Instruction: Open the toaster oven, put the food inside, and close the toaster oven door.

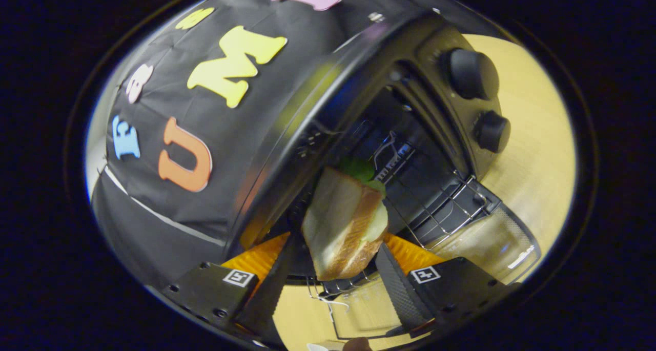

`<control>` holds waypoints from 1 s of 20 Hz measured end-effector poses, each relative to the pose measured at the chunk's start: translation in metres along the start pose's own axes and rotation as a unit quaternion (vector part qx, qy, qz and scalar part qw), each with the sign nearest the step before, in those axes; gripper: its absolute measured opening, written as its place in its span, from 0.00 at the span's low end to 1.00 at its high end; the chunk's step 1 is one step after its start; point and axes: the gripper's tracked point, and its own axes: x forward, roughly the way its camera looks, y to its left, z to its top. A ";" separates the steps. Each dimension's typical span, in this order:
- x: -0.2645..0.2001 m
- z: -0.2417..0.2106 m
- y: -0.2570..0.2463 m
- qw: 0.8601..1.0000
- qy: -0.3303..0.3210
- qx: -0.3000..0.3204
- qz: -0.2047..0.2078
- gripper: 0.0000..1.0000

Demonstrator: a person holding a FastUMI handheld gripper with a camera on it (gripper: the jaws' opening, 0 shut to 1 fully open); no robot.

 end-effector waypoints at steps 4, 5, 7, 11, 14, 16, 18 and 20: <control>-0.007 -0.010 -0.011 0.993 0.025 -0.100 -0.064 1.00; -0.011 -0.013 -0.012 0.990 0.035 -0.119 -0.072 1.00; -0.018 -0.021 -0.017 0.984 0.051 -0.143 -0.088 1.00; -0.036 -0.026 -0.019 0.973 0.060 -0.199 -0.103 1.00; -0.063 -0.032 -0.012 0.963 0.058 -0.241 -0.105 1.00; -0.083 -0.033 -0.005 0.954 0.050 -0.276 -0.102 1.00; -0.105 -0.035 0.000 0.944 0.044 -0.310 -0.104 1.00; -0.124 -0.045 0.002 0.936 0.052 -0.333 -0.101 1.00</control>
